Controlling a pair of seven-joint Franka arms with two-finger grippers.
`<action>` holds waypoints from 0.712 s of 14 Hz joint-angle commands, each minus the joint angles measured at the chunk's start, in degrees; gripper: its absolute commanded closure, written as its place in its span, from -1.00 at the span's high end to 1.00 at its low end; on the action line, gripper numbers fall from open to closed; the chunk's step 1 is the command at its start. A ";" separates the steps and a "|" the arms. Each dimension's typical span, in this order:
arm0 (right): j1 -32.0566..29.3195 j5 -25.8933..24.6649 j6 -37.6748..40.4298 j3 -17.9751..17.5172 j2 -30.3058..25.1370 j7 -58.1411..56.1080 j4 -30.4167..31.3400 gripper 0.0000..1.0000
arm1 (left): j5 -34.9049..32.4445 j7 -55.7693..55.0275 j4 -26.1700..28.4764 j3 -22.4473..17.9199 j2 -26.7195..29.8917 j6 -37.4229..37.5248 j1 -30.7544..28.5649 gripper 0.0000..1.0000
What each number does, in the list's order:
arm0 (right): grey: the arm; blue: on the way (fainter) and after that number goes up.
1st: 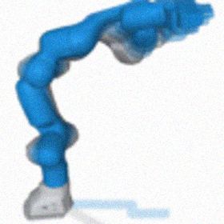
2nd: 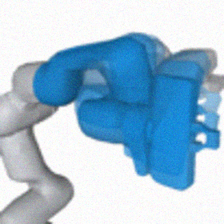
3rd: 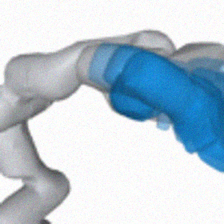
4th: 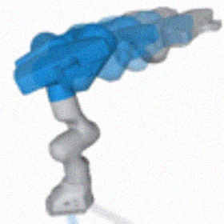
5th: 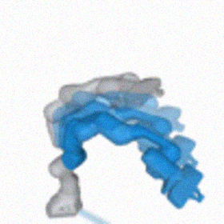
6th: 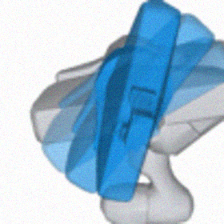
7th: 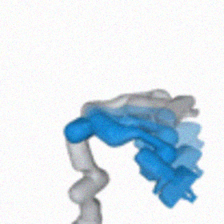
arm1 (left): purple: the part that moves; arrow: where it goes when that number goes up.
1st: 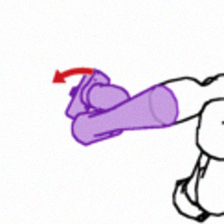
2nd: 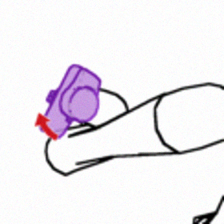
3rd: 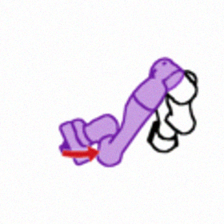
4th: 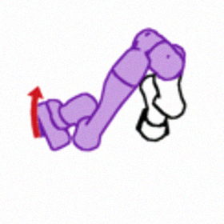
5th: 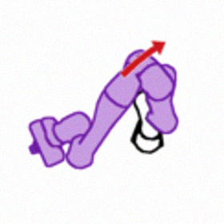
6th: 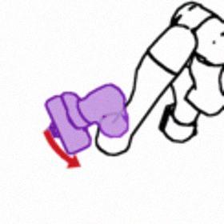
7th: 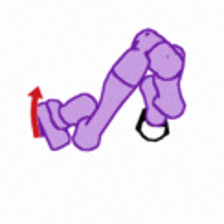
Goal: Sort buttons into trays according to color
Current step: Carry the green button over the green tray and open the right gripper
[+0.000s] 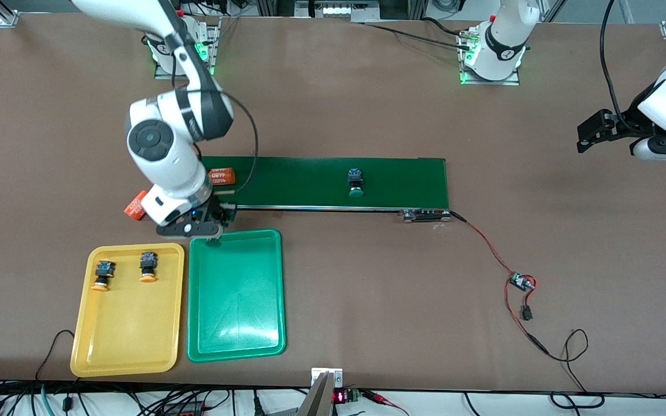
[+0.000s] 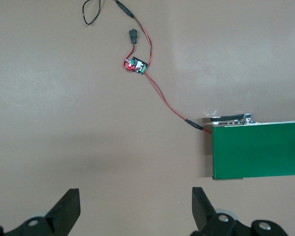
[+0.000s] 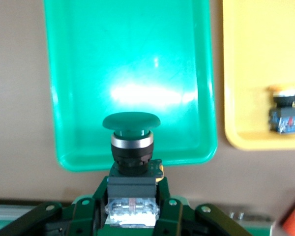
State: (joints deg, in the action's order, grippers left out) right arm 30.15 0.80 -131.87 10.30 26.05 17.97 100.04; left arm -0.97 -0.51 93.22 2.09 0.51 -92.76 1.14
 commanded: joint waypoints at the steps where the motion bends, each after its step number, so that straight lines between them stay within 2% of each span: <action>1: -2.63 -0.71 -4.59 -0.55 5.66 -3.46 -3.27 -0.69 | -0.52 -0.19 1.88 -0.68 1.77 -0.93 0.80 1.00; 3: -3.43 -0.54 -10.31 -0.64 8.56 -3.90 -3.27 -0.69 | -0.52 -0.19 1.88 -0.77 1.77 -0.76 0.80 1.00; 9: -3.52 -0.54 -18.94 -0.64 13.93 -3.99 -3.70 -0.68 | 0.00 0.25 1.44 -0.68 0.45 -0.23 -0.35 1.00; 10: -3.52 -0.54 -19.47 -0.64 14.37 -4.17 -4.06 -0.57 | 0.01 0.16 1.52 -0.68 0.54 0.03 -0.35 1.00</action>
State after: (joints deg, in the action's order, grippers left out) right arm 27.15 0.78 -150.03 10.21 38.99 14.71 98.04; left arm -0.97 -0.51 94.14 1.48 0.39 -92.75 0.88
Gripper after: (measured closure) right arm 0.595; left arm 0.000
